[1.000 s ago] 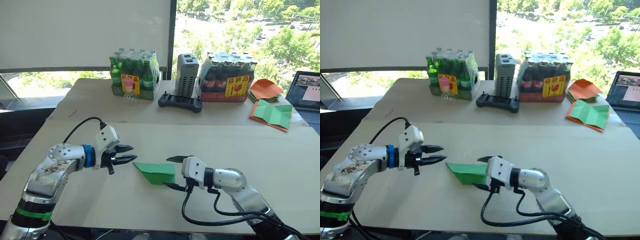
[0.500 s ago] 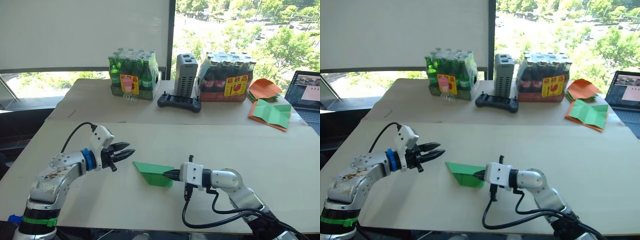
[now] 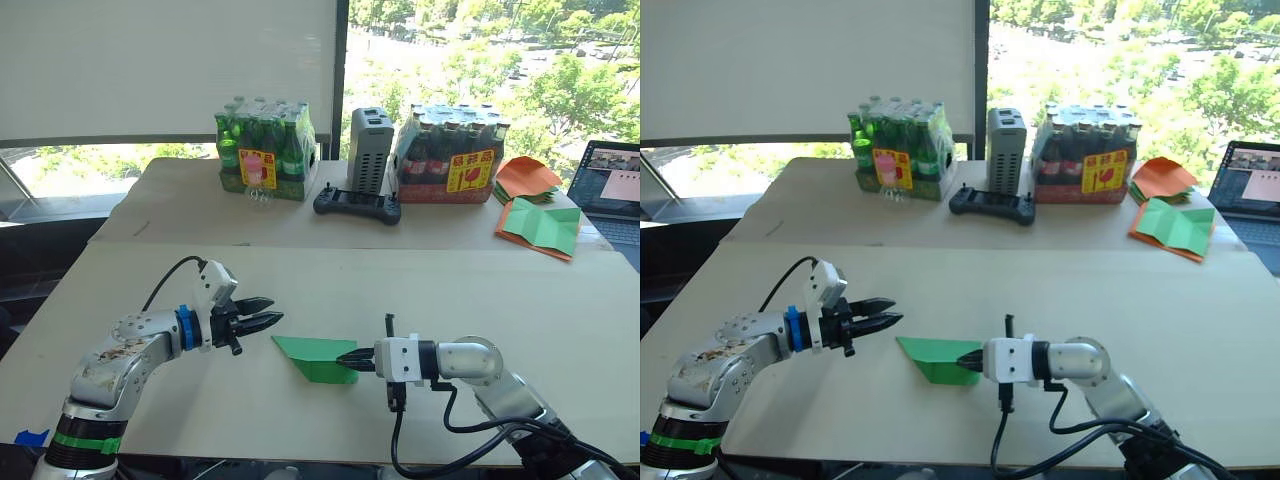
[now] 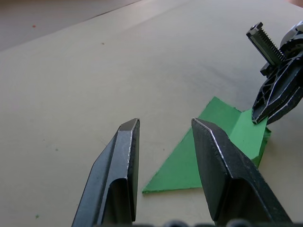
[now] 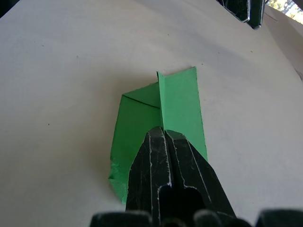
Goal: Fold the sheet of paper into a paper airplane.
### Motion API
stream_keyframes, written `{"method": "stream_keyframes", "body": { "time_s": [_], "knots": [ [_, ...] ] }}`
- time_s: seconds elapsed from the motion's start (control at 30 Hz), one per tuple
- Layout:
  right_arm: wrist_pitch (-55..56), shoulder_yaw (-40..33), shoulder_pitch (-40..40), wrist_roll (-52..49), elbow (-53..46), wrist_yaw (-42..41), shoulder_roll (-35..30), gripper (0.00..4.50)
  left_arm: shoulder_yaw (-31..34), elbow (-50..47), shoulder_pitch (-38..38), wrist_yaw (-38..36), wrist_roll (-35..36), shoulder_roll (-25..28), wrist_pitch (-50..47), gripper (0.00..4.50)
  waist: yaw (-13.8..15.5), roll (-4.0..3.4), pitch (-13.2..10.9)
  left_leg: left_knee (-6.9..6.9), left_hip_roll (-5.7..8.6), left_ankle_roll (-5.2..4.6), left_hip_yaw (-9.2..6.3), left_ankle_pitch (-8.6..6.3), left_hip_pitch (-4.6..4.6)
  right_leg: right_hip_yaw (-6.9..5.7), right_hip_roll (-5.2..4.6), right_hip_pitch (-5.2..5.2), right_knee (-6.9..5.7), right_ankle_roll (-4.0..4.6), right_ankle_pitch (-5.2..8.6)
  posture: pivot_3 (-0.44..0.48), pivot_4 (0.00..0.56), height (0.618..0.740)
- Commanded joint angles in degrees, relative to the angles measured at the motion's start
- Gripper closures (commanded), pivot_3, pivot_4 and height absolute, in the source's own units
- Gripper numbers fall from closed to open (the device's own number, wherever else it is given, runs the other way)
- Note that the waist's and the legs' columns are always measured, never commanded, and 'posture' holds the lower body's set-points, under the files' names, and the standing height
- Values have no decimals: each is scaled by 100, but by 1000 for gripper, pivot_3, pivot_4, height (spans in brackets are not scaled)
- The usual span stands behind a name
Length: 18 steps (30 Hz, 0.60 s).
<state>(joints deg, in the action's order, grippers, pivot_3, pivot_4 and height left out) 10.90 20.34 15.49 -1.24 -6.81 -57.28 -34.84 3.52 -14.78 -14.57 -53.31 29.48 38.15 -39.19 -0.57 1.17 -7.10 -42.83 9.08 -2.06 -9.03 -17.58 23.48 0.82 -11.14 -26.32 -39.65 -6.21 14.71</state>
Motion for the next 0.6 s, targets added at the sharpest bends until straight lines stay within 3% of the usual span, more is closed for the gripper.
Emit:
{"method": "stream_keyframes", "body": {
  "time_s": [0.03,0.07,0.17,0.23,0.6],
  "knots": [
    [47,-66,89,-63,-51,-18,48,4500,-9,23,-32,-131,15,39,234,3190,2,0,0,0,0,0,0,0,0,0,0,0,0,0,0,0,150,675],
    [33,-74,92,-69,-46,-16,58,4500,-21,49,-43,-165,26,35,265,3437,0,0,0,0,0,0,0,0,-1,0,0,1,0,0,0,0,150,675],
    [21,-104,109,-43,-35,-12,41,3585,-145,82,-74,-348,18,66,378,4465,0,0,0,0,-1,0,0,0,0,0,1,0,0,0,0,0,150,675],
    [-20,-127,113,-60,-65,-28,18,2936,-279,157,-123,-442,-79,83,477,4500,2,0,0,0,0,0,0,0,0,0,0,0,0,0,0,0,150,675],
    [-774,-293,94,-423,-711,40,126,2936,-1396,1254,-630,-1022,-1139,4,1677,4500,35,0,0,0,0,0,1,0,3,1,0,-1,1,0,0,0,150,675]
  ]
}}
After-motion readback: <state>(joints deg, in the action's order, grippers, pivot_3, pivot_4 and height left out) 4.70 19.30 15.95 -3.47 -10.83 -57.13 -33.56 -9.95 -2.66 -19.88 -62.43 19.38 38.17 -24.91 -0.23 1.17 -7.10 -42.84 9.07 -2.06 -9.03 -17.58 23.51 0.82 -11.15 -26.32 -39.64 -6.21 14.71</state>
